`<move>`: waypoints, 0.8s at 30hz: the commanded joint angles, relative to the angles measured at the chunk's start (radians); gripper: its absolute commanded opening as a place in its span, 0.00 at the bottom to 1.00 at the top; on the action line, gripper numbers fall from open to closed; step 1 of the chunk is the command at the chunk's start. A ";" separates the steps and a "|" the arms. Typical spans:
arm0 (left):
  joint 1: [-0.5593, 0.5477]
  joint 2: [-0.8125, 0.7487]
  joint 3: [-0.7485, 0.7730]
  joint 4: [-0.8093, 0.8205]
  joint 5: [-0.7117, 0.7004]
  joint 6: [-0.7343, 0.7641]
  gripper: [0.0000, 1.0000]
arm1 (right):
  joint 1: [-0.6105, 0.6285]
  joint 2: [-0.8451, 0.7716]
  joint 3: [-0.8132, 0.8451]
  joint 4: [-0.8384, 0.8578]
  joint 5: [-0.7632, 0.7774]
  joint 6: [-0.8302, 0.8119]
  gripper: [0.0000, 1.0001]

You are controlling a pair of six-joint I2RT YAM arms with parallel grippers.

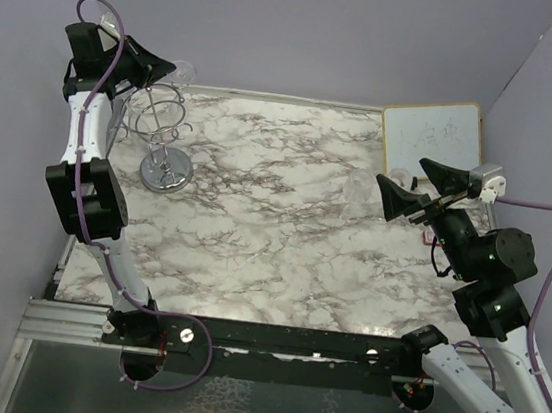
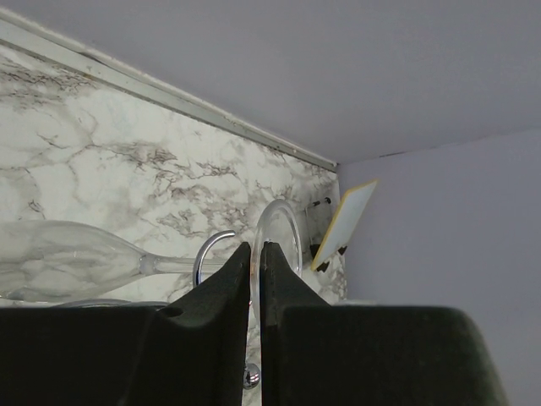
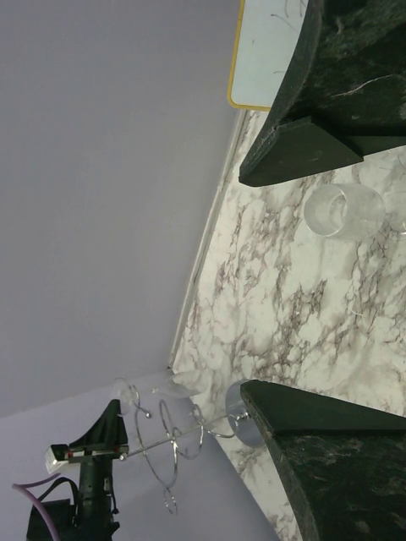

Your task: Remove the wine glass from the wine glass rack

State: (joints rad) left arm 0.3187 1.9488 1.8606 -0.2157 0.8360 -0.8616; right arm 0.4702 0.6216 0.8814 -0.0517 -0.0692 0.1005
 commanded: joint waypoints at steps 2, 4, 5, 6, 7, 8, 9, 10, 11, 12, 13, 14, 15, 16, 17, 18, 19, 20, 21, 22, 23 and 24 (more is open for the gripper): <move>0.009 -0.049 0.057 0.018 -0.012 -0.045 0.00 | 0.005 -0.003 0.027 0.024 -0.014 0.006 1.00; 0.008 -0.045 0.066 0.013 -0.015 -0.053 0.00 | 0.005 0.002 0.029 0.025 -0.018 0.007 1.00; 0.008 -0.044 0.074 0.011 -0.018 -0.055 0.00 | 0.005 0.003 0.030 0.026 -0.020 0.008 1.00; 0.008 -0.044 0.078 0.010 -0.024 -0.059 0.00 | 0.005 0.005 0.030 0.026 -0.022 0.009 1.00; 0.008 -0.043 0.080 0.010 -0.029 -0.063 0.00 | 0.005 0.006 0.031 0.027 -0.024 0.010 1.00; 0.008 -0.040 0.085 0.012 -0.028 -0.070 0.00 | 0.005 0.006 0.031 0.027 -0.024 0.009 1.00; 0.007 -0.037 0.089 0.013 -0.029 -0.076 0.00 | 0.005 0.007 0.031 0.027 -0.024 0.010 1.00; 0.006 -0.034 0.094 0.014 -0.028 -0.079 0.00 | 0.005 0.007 0.032 0.027 -0.025 0.010 1.00; 0.002 -0.030 0.100 0.015 -0.027 -0.081 0.00 | 0.005 0.007 0.031 0.028 -0.024 0.010 1.00; -0.003 -0.026 0.104 0.015 -0.026 -0.082 0.00 | 0.005 0.008 0.033 0.028 -0.023 0.010 1.00; -0.007 -0.023 0.108 0.015 -0.023 -0.084 0.00 | 0.005 0.008 0.034 0.029 -0.022 0.009 1.00; -0.012 -0.019 0.113 0.016 -0.021 -0.086 0.00 | 0.005 0.007 0.034 0.029 -0.022 0.008 1.00; -0.018 -0.017 0.116 0.020 -0.019 -0.087 0.00 | 0.005 0.008 0.033 0.029 -0.021 0.008 1.00; -0.022 -0.014 0.119 0.023 -0.021 -0.089 0.00 | 0.005 0.009 0.034 0.029 -0.021 0.010 1.00; -0.026 -0.010 0.124 0.025 -0.023 -0.091 0.00 | 0.005 0.009 0.036 0.029 -0.023 0.009 1.00; -0.029 -0.007 0.129 0.026 -0.024 -0.093 0.00 | 0.005 0.009 0.035 0.029 -0.023 0.009 1.00; -0.033 -0.004 0.134 0.028 -0.025 -0.097 0.00 | 0.005 0.009 0.036 0.027 -0.023 0.009 1.00; -0.037 0.000 0.139 0.031 -0.024 -0.102 0.00 | 0.005 0.009 0.035 0.027 -0.023 0.009 1.00; -0.041 0.003 0.144 0.036 -0.024 -0.108 0.00 | 0.005 0.009 0.036 0.026 -0.021 0.008 1.00; -0.046 0.008 0.152 0.038 -0.024 -0.113 0.00 | 0.005 0.008 0.035 0.026 -0.020 0.008 1.00; -0.051 0.013 0.160 0.041 -0.023 -0.117 0.00 | 0.005 0.008 0.034 0.026 -0.020 0.008 1.00; -0.058 0.018 0.168 0.043 -0.024 -0.119 0.00 | 0.005 0.007 0.034 0.026 -0.020 0.008 1.00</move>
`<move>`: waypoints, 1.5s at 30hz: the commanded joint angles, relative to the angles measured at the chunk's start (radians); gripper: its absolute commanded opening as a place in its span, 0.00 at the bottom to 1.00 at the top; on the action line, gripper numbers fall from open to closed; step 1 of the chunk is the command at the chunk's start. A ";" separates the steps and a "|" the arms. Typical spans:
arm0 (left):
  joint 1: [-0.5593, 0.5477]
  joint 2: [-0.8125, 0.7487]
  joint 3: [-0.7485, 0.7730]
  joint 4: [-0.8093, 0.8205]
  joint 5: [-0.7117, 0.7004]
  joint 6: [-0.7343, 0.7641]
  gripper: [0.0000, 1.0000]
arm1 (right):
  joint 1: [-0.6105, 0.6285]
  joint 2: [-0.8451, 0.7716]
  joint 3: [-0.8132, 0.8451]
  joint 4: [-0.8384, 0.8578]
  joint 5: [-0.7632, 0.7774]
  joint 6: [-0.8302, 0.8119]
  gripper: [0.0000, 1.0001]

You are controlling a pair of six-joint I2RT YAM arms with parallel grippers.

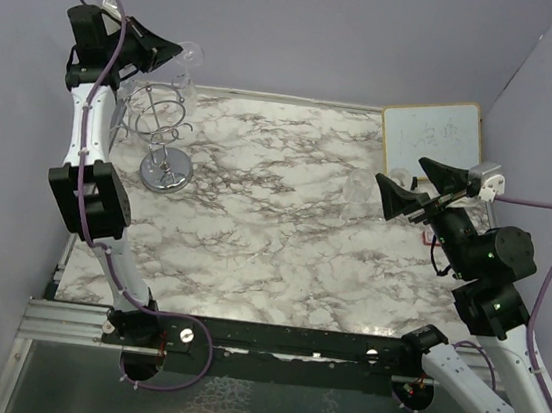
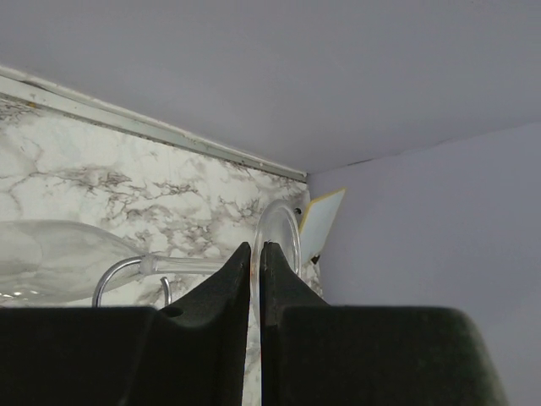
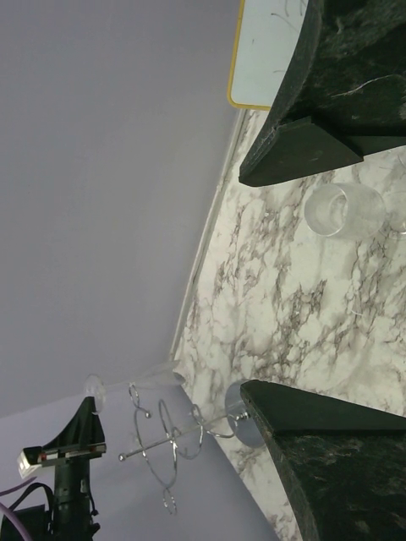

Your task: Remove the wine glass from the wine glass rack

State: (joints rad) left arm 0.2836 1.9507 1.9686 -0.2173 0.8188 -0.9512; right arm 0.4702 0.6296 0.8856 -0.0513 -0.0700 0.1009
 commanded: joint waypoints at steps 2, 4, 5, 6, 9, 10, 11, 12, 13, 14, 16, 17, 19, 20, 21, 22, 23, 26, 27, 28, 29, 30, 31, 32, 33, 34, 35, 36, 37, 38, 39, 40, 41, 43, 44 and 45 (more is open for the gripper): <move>-0.033 0.025 0.073 0.045 -0.014 -0.035 0.00 | 0.005 -0.001 0.029 0.024 -0.019 0.008 1.00; -0.048 0.034 0.090 0.047 -0.016 -0.037 0.00 | 0.005 -0.002 0.029 0.022 -0.018 0.007 1.00; -0.055 0.040 0.099 0.047 -0.017 -0.037 0.00 | 0.005 -0.002 0.028 0.021 -0.016 0.007 1.00; -0.060 0.045 0.108 0.047 -0.021 -0.033 0.00 | 0.005 -0.002 0.028 0.021 -0.015 0.006 1.00; -0.079 0.051 0.136 0.047 -0.037 -0.019 0.00 | 0.005 -0.004 0.028 0.019 -0.012 0.004 1.00; -0.085 0.052 0.149 0.047 -0.043 -0.011 0.00 | 0.005 -0.004 0.027 0.018 -0.011 0.003 1.00; -0.095 0.052 0.164 0.047 -0.049 0.000 0.00 | 0.005 -0.004 0.026 0.018 -0.010 0.003 1.00; -0.105 0.052 0.180 0.043 -0.057 0.011 0.00 | 0.005 -0.004 0.024 0.017 -0.010 0.003 1.00; -0.120 0.051 0.198 0.039 -0.061 0.020 0.00 | 0.005 -0.004 0.024 0.018 -0.010 0.003 1.00; -0.134 0.051 0.213 0.036 -0.066 0.029 0.00 | 0.005 -0.003 0.023 0.019 -0.010 0.005 1.00; -0.158 0.048 0.234 0.030 -0.077 0.037 0.00 | 0.005 0.000 0.019 0.020 -0.011 0.009 1.00; -0.168 0.046 0.240 0.028 -0.082 0.038 0.00 | 0.005 0.001 0.017 0.021 -0.012 0.010 1.00; -0.192 0.036 0.245 0.016 -0.094 0.049 0.00 | 0.005 0.002 0.016 0.019 -0.015 0.015 1.00; -0.205 0.030 0.247 0.005 -0.103 0.062 0.00 | 0.005 0.002 0.016 0.019 -0.016 0.017 1.00; -0.223 0.023 0.250 -0.008 -0.112 0.079 0.00 | 0.005 0.004 0.016 0.020 -0.017 0.018 1.00; -0.238 0.015 0.251 -0.024 -0.125 0.097 0.00 | 0.005 0.004 0.013 0.021 -0.017 0.018 1.00; -0.255 0.005 0.248 -0.036 -0.137 0.115 0.00 | 0.005 0.005 0.011 0.021 -0.017 0.019 1.00; -0.308 -0.038 0.206 -0.058 -0.184 0.179 0.00 | 0.005 0.012 0.008 0.021 -0.017 0.021 1.00; -0.328 -0.055 0.189 -0.066 -0.203 0.202 0.00 | 0.004 0.015 0.007 0.019 -0.016 0.022 1.00; -0.348 -0.072 0.172 -0.074 -0.223 0.228 0.00 | 0.005 0.019 0.007 0.019 -0.015 0.025 1.00; -0.368 -0.090 0.151 -0.087 -0.249 0.257 0.00 | 0.005 0.024 0.007 0.019 -0.014 0.028 1.00; -0.389 -0.110 0.131 -0.098 -0.275 0.283 0.00 | 0.005 0.028 0.006 0.019 -0.014 0.033 1.00; -0.411 -0.130 0.108 -0.108 -0.299 0.308 0.00 | 0.005 0.034 0.006 0.019 -0.015 0.034 1.00; -0.429 -0.150 0.086 -0.121 -0.324 0.334 0.00 | 0.005 0.039 0.006 0.018 -0.016 0.038 1.00; -0.449 -0.168 0.064 -0.131 -0.346 0.355 0.00 | 0.005 0.045 0.006 0.017 -0.017 0.046 1.00; -0.467 -0.183 0.042 -0.141 -0.365 0.375 0.00 | 0.004 0.050 0.006 0.019 -0.018 0.052 1.00; -0.490 -0.199 0.023 -0.156 -0.385 0.395 0.00 | 0.005 0.056 0.006 0.020 -0.020 0.056 1.00; -0.510 -0.215 0.001 -0.169 -0.403 0.416 0.00 | 0.005 0.063 0.008 0.020 -0.024 0.061 1.00; -0.529 -0.232 -0.025 -0.178 -0.424 0.448 0.00 | 0.004 0.070 0.013 0.019 -0.027 0.066 1.00; -0.551 -0.242 -0.056 -0.181 -0.445 0.475 0.00 | 0.005 0.079 0.019 0.016 -0.027 0.073 1.00; -0.575 -0.279 -0.087 -0.185 -0.465 0.501 0.00 | 0.005 0.092 0.027 0.009 -0.027 0.082 1.00; -0.595 -0.302 -0.115 -0.186 -0.481 0.530 0.00 | 0.005 0.101 0.037 0.001 -0.025 0.089 1.00; -0.617 -0.323 -0.145 -0.189 -0.499 0.556 0.00 | 0.005 0.111 0.046 -0.008 -0.023 0.098 1.00; -0.662 -0.365 -0.207 -0.188 -0.541 0.609 0.00 | 0.005 0.131 0.067 -0.026 -0.017 0.118 1.00; -0.686 -0.384 -0.238 -0.189 -0.565 0.633 0.00 | 0.005 0.142 0.077 -0.034 -0.020 0.123 1.00; -0.711 -0.405 -0.265 -0.189 -0.589 0.657 0.00 | 0.005 0.151 0.087 -0.041 -0.023 0.129 1.00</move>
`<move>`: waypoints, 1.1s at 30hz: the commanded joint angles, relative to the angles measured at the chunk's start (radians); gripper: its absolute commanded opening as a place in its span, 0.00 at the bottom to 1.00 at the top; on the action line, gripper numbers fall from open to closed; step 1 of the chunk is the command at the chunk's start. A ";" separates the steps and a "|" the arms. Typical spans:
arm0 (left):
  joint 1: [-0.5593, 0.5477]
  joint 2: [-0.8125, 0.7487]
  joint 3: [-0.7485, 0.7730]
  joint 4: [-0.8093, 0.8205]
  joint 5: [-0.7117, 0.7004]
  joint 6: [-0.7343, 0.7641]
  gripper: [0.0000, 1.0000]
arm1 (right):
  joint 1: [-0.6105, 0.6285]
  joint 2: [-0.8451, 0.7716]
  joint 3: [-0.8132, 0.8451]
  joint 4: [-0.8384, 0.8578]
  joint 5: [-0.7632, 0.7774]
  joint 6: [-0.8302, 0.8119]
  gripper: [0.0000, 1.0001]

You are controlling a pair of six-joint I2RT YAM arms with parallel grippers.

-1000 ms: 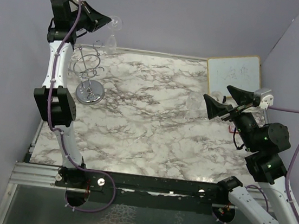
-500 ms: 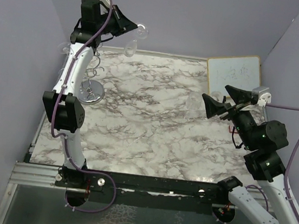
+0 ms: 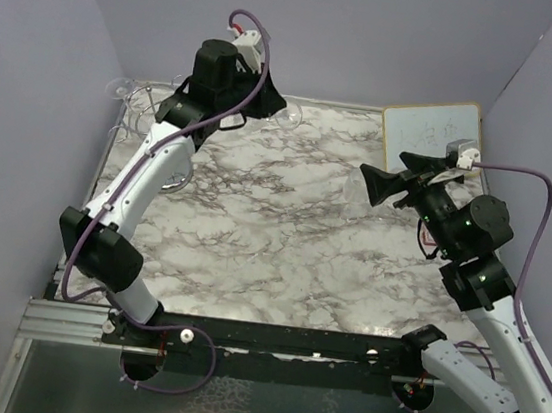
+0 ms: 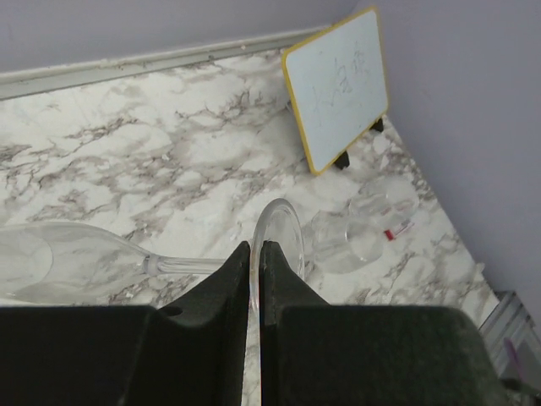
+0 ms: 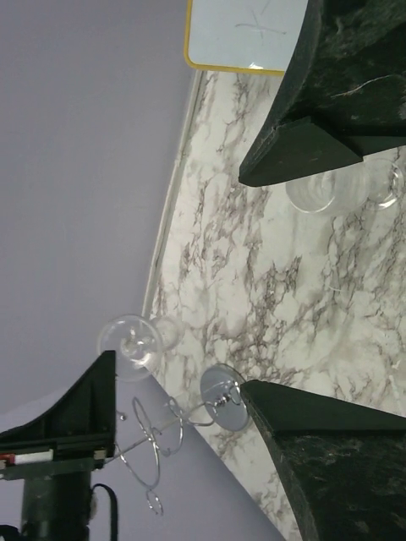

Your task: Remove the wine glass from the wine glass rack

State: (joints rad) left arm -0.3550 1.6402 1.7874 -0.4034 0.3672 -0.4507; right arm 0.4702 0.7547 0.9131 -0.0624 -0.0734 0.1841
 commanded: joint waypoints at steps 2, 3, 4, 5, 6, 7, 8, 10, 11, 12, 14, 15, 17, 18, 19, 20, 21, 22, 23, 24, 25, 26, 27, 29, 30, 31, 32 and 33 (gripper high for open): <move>-0.126 -0.137 -0.136 -0.007 -0.185 0.198 0.00 | 0.005 0.047 0.079 -0.048 -0.032 0.063 1.00; -0.156 -0.150 -0.161 -0.011 -0.217 0.219 0.00 | 0.005 0.060 0.090 -0.058 -0.042 0.070 1.00; -0.188 -0.164 -0.186 -0.018 -0.252 0.240 0.00 | 0.005 0.075 0.104 -0.073 -0.054 0.078 1.00; -0.220 -0.177 -0.209 -0.024 -0.288 0.259 0.00 | 0.005 0.091 0.119 -0.089 -0.064 0.086 0.99; -0.251 -0.189 -0.235 -0.030 -0.323 0.276 0.00 | 0.005 0.110 0.136 -0.107 -0.075 0.095 1.00; -0.277 -0.202 -0.258 -0.035 -0.355 0.288 0.00 | 0.005 0.126 0.152 -0.122 -0.085 0.104 1.00; -0.301 -0.215 -0.285 -0.037 -0.381 0.297 0.00 | 0.005 0.143 0.166 -0.134 -0.094 0.114 1.00; -0.342 -0.240 -0.333 -0.036 -0.430 0.308 0.00 | 0.005 0.174 0.190 -0.159 -0.105 0.131 1.00; -0.359 -0.254 -0.356 -0.036 -0.449 0.313 0.00 | 0.005 0.191 0.202 -0.170 -0.109 0.138 1.00; -0.372 -0.267 -0.375 -0.036 -0.463 0.316 0.00 | 0.005 0.207 0.219 -0.186 -0.116 0.143 1.00; -0.396 -0.288 -0.407 -0.036 -0.487 0.324 0.00 | 0.005 0.242 0.245 -0.219 -0.123 0.161 1.00; -0.404 -0.299 -0.418 -0.036 -0.494 0.327 0.00 | 0.005 0.258 0.257 -0.233 -0.126 0.168 1.00; -0.428 -0.319 -0.459 -0.037 -0.512 0.341 0.00 | 0.005 0.287 0.276 -0.256 -0.130 0.186 1.00; -0.438 -0.330 -0.473 -0.036 -0.527 0.352 0.00 | 0.005 0.299 0.284 -0.265 -0.131 0.193 1.00; -0.446 -0.342 -0.492 -0.035 -0.538 0.361 0.00 | 0.005 0.312 0.291 -0.274 -0.131 0.195 1.00; -0.453 -0.352 -0.506 -0.036 -0.542 0.371 0.00 | 0.005 0.328 0.298 -0.280 -0.134 0.197 1.00; -0.459 -0.362 -0.518 -0.037 -0.543 0.378 0.00 | 0.005 0.342 0.308 -0.286 -0.141 0.198 1.00; -0.467 -0.371 -0.530 -0.038 -0.547 0.383 0.00 | 0.005 0.357 0.320 -0.296 -0.146 0.196 1.00; -0.475 -0.380 -0.540 -0.038 -0.554 0.390 0.00 | 0.004 0.374 0.337 -0.318 -0.147 0.194 1.00; -0.488 -0.388 -0.551 -0.039 -0.563 0.397 0.00 | 0.005 0.391 0.354 -0.332 -0.148 0.194 1.00; -0.502 -0.395 -0.560 -0.040 -0.574 0.408 0.00 | 0.005 0.409 0.367 -0.341 -0.158 0.191 1.00; -0.517 -0.404 -0.569 -0.039 -0.588 0.417 0.00 | 0.005 0.428 0.382 -0.350 -0.171 0.187 1.00; -0.533 -0.410 -0.579 -0.040 -0.606 0.425 0.00 | 0.005 0.450 0.399 -0.364 -0.182 0.184 1.00; -0.566 -0.422 -0.598 -0.040 -0.641 0.441 0.00 | 0.005 0.494 0.431 -0.384 -0.215 0.182 1.00; -0.582 -0.428 -0.606 -0.039 -0.653 0.448 0.00 | 0.005 0.518 0.447 -0.393 -0.235 0.179 1.00; -0.599 -0.433 -0.613 -0.039 -0.665 0.453 0.00 | 0.005 0.540 0.463 -0.401 -0.257 0.178 1.00; -0.617 -0.436 -0.622 -0.040 -0.674 0.462 0.00 | 0.005 0.566 0.479 -0.407 -0.289 0.173 1.00; -0.633 -0.439 -0.630 -0.041 -0.684 0.470 0.00 | 0.005 0.591 0.496 -0.416 -0.324 0.166 1.00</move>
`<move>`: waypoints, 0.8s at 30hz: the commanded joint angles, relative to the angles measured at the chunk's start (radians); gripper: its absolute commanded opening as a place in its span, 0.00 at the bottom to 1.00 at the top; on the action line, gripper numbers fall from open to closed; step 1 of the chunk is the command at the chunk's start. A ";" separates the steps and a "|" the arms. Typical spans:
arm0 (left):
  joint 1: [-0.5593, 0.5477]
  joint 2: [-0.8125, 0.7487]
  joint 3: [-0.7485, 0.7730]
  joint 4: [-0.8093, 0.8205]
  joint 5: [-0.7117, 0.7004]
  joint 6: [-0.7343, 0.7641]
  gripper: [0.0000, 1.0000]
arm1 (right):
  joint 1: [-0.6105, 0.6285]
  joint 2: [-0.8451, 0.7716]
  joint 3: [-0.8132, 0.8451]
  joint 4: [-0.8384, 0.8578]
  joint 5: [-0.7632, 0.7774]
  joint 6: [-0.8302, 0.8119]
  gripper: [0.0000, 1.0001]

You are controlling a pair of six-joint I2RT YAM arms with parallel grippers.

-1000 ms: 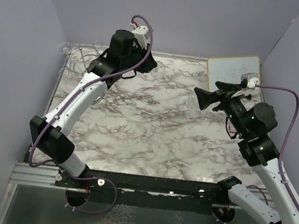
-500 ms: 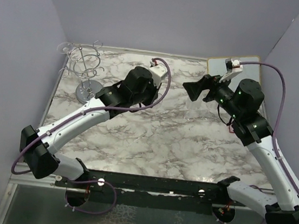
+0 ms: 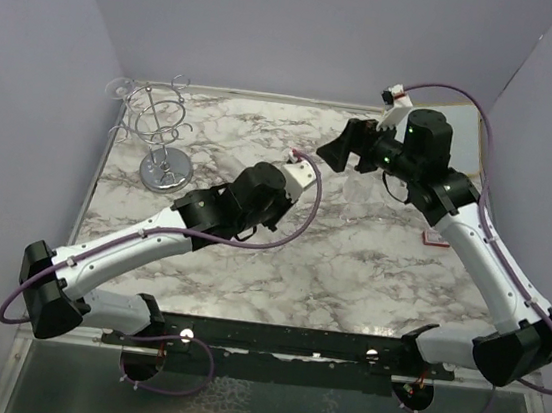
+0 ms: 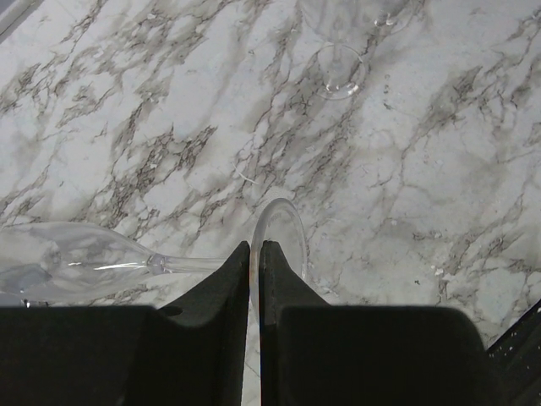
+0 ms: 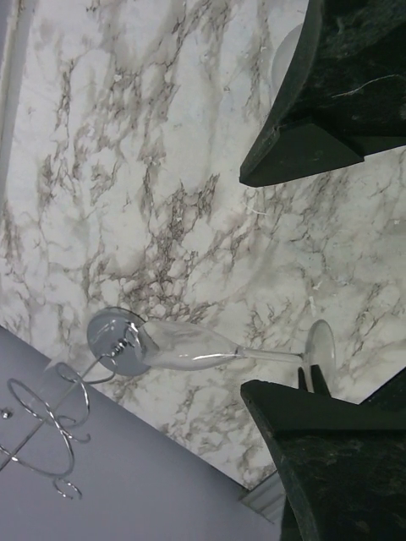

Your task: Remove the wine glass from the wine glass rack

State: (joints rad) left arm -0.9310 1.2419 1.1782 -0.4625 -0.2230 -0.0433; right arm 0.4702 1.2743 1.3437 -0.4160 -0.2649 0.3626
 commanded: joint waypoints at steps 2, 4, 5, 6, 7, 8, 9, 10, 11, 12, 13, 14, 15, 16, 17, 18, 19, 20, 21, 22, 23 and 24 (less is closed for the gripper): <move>-0.094 -0.045 -0.036 0.018 -0.125 0.073 0.00 | 0.005 0.132 0.108 -0.093 -0.213 -0.028 1.00; -0.130 -0.044 -0.046 0.015 -0.150 0.084 0.00 | 0.004 0.190 0.150 -0.117 -0.300 -0.044 1.00; -0.147 -0.042 -0.053 0.013 -0.160 0.090 0.00 | 0.005 0.214 0.163 -0.122 -0.345 -0.045 1.00; -0.166 -0.038 -0.057 0.011 -0.171 0.096 0.00 | 0.005 0.240 0.175 -0.127 -0.383 -0.046 1.00; -0.185 -0.035 -0.060 0.009 -0.184 0.101 0.00 | 0.005 0.262 0.193 -0.134 -0.425 -0.049 1.00; -0.202 -0.030 -0.063 0.007 -0.195 0.105 0.00 | 0.005 0.285 0.203 -0.138 -0.459 -0.050 1.00; -0.219 -0.025 -0.068 0.007 -0.204 0.109 0.00 | 0.007 0.305 0.211 -0.142 -0.487 -0.048 1.00; -0.237 -0.019 -0.070 0.007 -0.214 0.111 0.00 | 0.012 0.323 0.220 -0.147 -0.511 -0.048 1.00; -0.253 -0.011 -0.073 0.006 -0.224 0.115 0.00 | 0.018 0.343 0.225 -0.150 -0.531 -0.048 1.00; -0.271 -0.004 -0.076 0.004 -0.236 0.120 0.00 | 0.024 0.360 0.232 -0.159 -0.547 -0.049 1.00; -0.287 0.003 -0.078 0.004 -0.251 0.125 0.00 | 0.032 0.383 0.245 -0.176 -0.558 -0.053 1.00; -0.304 0.010 -0.080 0.004 -0.263 0.130 0.00 | 0.042 0.406 0.259 -0.200 -0.567 -0.061 1.00; -0.321 0.017 -0.082 0.005 -0.274 0.134 0.00 | 0.055 0.427 0.272 -0.221 -0.571 -0.064 1.00; -0.331 0.022 -0.087 0.005 -0.282 0.138 0.00 | 0.068 0.446 0.285 -0.242 -0.571 -0.068 1.00; -0.340 0.027 -0.090 0.005 -0.286 0.142 0.00 | 0.080 0.468 0.295 -0.257 -0.572 -0.070 1.00; -0.348 0.031 -0.092 0.005 -0.291 0.145 0.00 | 0.091 0.482 0.301 -0.266 -0.573 -0.068 1.00; -0.357 0.037 -0.092 0.005 -0.296 0.151 0.00 | 0.099 0.498 0.309 -0.276 -0.576 -0.064 0.99; -0.365 0.041 -0.094 0.006 -0.304 0.155 0.00 | 0.106 0.515 0.319 -0.291 -0.576 -0.064 0.98; -0.372 0.045 -0.095 0.005 -0.309 0.159 0.00 | 0.112 0.530 0.331 -0.307 -0.576 -0.066 0.97; -0.380 0.048 -0.096 0.005 -0.309 0.163 0.00 | 0.116 0.546 0.342 -0.322 -0.577 -0.068 0.97; -0.386 0.051 -0.097 0.004 -0.311 0.169 0.00 | 0.122 0.561 0.351 -0.334 -0.582 -0.068 0.96; -0.391 0.054 -0.100 0.005 -0.314 0.173 0.00 | 0.125 0.576 0.362 -0.350 -0.592 -0.069 0.96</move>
State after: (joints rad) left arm -1.2980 1.2888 1.0870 -0.4671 -0.4686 0.0856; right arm 0.5797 1.8053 1.6482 -0.6781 -0.7994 0.3084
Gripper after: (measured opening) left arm 0.092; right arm 0.967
